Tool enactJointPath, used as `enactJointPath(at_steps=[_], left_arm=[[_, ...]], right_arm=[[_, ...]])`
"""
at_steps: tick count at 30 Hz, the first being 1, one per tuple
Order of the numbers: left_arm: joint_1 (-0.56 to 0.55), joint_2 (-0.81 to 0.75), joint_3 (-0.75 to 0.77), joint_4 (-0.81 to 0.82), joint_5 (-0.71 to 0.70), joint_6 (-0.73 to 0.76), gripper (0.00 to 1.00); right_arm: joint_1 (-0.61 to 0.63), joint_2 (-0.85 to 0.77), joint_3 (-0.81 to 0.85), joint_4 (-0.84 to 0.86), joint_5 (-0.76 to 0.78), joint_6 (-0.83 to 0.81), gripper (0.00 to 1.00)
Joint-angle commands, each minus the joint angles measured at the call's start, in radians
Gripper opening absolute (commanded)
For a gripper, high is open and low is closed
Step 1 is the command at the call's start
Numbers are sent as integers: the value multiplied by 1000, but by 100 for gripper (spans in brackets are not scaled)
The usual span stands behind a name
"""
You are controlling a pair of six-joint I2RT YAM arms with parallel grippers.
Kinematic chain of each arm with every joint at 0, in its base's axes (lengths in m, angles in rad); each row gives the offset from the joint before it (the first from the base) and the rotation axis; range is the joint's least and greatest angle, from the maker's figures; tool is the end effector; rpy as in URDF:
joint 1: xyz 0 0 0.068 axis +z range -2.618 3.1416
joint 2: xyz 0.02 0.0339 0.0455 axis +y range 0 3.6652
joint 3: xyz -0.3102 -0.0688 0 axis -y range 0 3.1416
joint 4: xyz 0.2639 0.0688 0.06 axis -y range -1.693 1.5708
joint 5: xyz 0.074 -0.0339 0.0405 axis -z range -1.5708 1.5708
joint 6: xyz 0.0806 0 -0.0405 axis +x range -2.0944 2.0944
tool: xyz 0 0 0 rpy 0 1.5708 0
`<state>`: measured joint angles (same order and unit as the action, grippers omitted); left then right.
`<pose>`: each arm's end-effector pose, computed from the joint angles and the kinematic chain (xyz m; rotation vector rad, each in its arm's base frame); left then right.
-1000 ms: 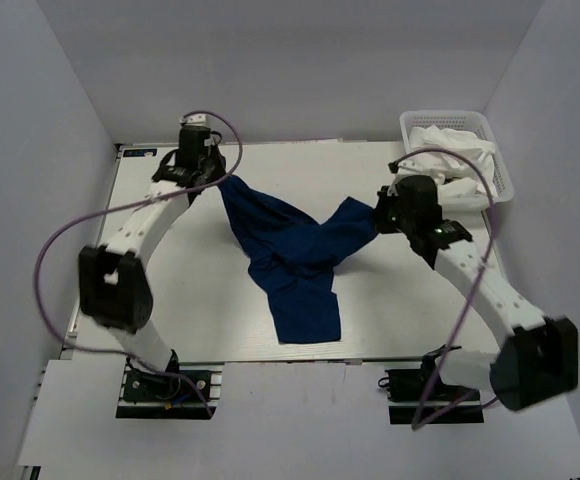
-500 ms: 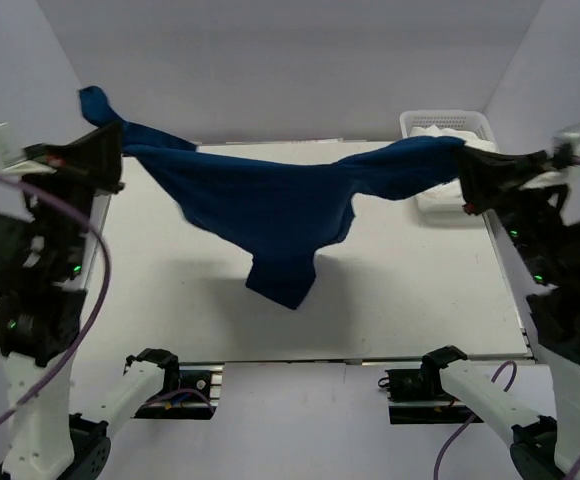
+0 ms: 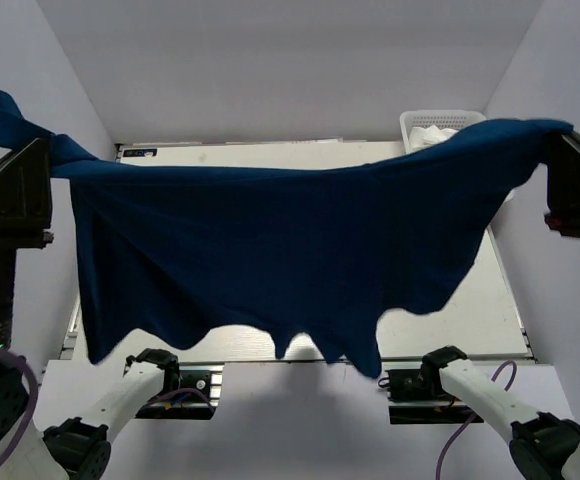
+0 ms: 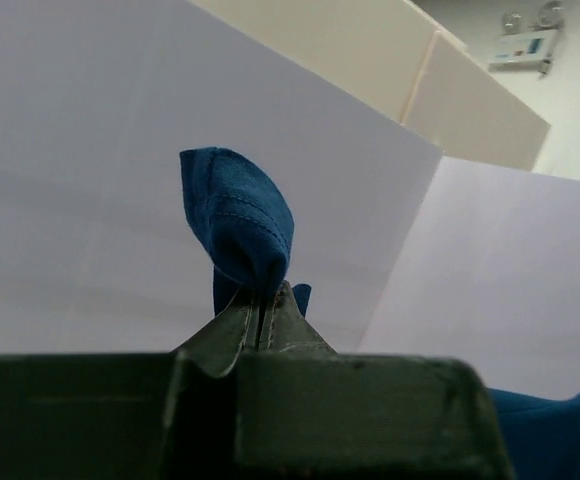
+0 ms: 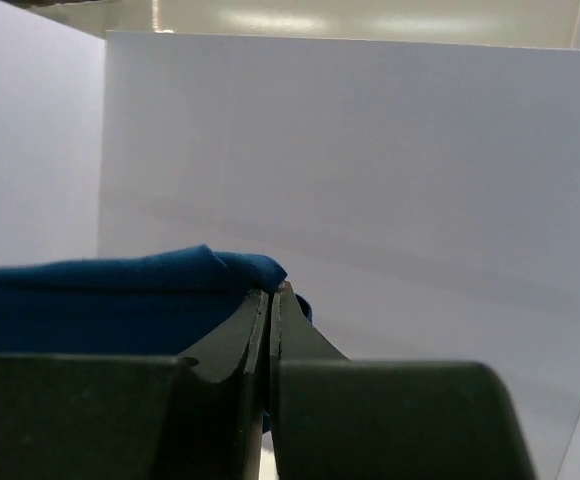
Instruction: Fold and stack the t-shirts
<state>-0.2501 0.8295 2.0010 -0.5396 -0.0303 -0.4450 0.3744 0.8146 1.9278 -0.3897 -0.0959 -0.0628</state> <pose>-0.0163 0.0067 0.7001 -0.1214 0.9487 -0.6283 -0.0163 0.0019 0.7045 -0.2729 0.8109 0.3331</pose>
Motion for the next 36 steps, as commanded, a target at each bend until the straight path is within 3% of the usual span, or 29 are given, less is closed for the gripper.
enactJointPath(at_steps=[1,6,7,10,11,13,14,15,16,17,20,24,29,36], left_arm=[[9,37,-100,-62,-132,-1,0],[9,75,-437,-34,-356,-70,0],[-4,129,-537,-34,-435,-92,0],[11,291,-696,-34,-494,-158,0],[11,343,-724,-34,-503,-167,5],[23,457,-743,-78,-527,-234,34],[23,573,-734,-120,-527,-235,64],[32,626,-696,-143,-527,-253,99],[32,673,-667,-169,-527,-264,100],[43,715,-636,-198,-527,-264,100],[43,777,-579,-217,-504,-230,100],[43,705,-687,-136,-439,-210,100],[43,594,-836,-97,-379,-178,100],[34,475,-991,-62,-336,-187,100]], right_arm=[[0,147,-10,80,161,-6,0],[-5,360,-88,118,314,4,0],[-8,456,-137,123,312,11,0],[-11,581,-307,190,227,30,0],[-12,604,-343,236,205,24,0],[-15,717,-441,284,186,49,0],[-15,786,-447,284,150,50,0],[-15,825,-449,276,144,52,14],[-15,859,-419,246,124,52,38],[-17,950,-400,223,113,46,90],[-14,1018,-314,149,147,57,90],[0,976,-386,140,41,130,90],[63,873,-608,155,-74,225,90],[222,749,-883,186,-35,377,90]])
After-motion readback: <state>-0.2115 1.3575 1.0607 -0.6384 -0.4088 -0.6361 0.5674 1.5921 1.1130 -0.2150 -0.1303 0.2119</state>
